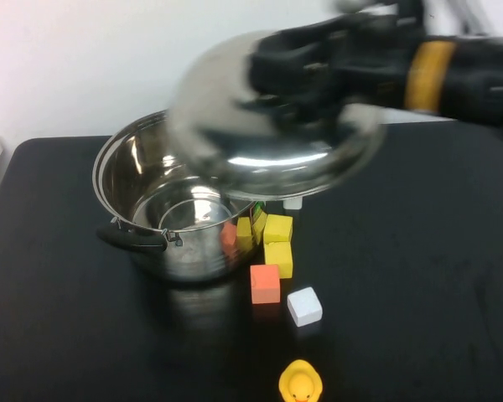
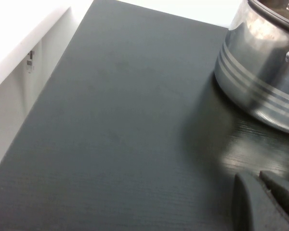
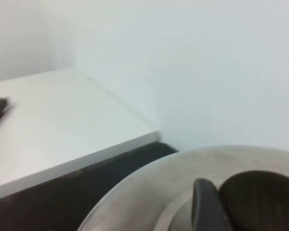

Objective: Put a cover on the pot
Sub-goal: Place the pot lid on the pot

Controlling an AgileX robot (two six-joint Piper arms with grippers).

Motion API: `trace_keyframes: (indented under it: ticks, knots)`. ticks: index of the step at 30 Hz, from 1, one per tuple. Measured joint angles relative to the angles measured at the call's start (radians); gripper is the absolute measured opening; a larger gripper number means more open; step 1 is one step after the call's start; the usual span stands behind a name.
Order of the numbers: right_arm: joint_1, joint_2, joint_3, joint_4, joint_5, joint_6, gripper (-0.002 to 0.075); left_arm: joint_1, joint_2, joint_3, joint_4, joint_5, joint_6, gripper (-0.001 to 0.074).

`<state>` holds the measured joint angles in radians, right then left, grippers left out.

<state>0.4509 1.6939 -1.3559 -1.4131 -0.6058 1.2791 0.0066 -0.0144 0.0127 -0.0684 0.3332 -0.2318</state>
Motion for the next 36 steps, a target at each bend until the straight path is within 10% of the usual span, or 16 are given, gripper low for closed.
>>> trace_keyframes:
  ticks: [15,36]
  knots:
    - [0.124,0.424,-0.435,-0.053,0.041,0.139,0.0354,0.000,0.000,0.000,0.000,0.000,0.002,-0.0001]
    - [0.125,0.519,-0.471,-0.081,0.113,0.181,0.0354,0.000,0.000,0.000,0.001,0.000,0.002,0.0000]
